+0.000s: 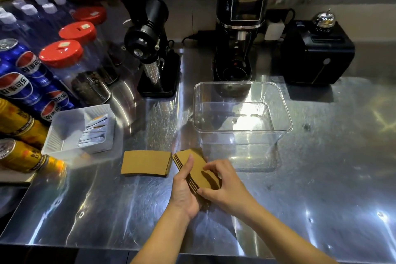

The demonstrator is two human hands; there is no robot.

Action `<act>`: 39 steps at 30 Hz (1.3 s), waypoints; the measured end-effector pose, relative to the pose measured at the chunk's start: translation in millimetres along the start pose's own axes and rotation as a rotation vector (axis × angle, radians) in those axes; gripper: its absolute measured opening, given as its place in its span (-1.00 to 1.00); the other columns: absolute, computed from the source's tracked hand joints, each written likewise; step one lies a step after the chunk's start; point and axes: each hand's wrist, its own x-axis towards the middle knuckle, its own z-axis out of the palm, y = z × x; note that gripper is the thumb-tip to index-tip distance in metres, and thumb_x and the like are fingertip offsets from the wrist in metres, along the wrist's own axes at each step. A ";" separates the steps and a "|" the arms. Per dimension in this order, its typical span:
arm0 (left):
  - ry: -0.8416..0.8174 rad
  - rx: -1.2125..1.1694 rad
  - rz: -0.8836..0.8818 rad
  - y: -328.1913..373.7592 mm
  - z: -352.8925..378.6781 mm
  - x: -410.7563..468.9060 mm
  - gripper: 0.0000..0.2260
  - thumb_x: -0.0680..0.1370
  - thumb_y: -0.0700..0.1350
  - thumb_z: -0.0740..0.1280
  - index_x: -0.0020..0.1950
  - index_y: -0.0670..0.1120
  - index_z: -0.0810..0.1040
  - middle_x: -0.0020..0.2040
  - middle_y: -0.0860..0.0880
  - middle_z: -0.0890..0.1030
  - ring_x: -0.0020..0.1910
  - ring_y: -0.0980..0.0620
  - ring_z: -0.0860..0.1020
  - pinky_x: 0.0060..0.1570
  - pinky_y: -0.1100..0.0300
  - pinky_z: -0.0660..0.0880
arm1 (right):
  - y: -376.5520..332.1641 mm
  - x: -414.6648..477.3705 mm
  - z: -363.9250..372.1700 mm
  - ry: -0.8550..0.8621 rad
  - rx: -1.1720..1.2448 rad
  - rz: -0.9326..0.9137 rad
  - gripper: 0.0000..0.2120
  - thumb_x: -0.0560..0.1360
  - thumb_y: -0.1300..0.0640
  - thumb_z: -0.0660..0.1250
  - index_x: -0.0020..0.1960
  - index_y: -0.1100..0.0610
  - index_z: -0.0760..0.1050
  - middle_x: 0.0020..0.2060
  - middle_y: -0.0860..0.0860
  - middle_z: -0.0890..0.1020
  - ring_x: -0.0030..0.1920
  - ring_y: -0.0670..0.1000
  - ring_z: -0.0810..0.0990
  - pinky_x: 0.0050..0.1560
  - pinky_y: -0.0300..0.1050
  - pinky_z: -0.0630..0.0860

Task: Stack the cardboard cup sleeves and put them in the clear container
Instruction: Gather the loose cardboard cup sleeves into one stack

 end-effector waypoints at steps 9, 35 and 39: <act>0.066 -0.101 0.050 6.4 -9.0 -5.5 -0.79 0.36 -0.04 0.35 -0.13 -0.13 0.64 -0.25 -0.09 0.66 -0.20 -0.04 0.62 -0.04 0.04 0.53 | 2.3 -2.2 1.8 -0.033 0.032 -0.056 -0.80 0.41 0.03 0.40 0.00 0.07 0.55 0.01 -0.05 0.48 0.10 -0.06 0.45 0.12 -0.27 0.35; 0.074 -0.127 0.243 24.9 -38.3 -20.1 -0.82 0.38 -0.02 0.36 -0.22 -0.10 0.68 -0.29 -0.04 0.66 -0.28 0.04 0.63 -0.15 0.12 0.57 | 26.6 20.8 22.7 0.110 -0.713 -0.083 -0.53 0.45 -0.05 0.24 0.28 0.10 0.24 0.16 0.07 0.50 0.18 0.11 0.40 0.11 -0.02 0.30; 0.100 -0.099 0.210 21.1 -33.9 -18.4 -0.80 0.37 -0.01 0.36 -0.25 -0.11 0.69 -0.30 -0.06 0.67 -0.28 0.03 0.62 -0.12 0.09 0.53 | 22.2 22.4 18.8 0.138 -0.707 -0.099 -0.67 0.39 0.05 0.28 0.10 0.08 0.29 -0.06 0.06 0.54 0.00 0.13 0.47 -0.04 -0.01 0.29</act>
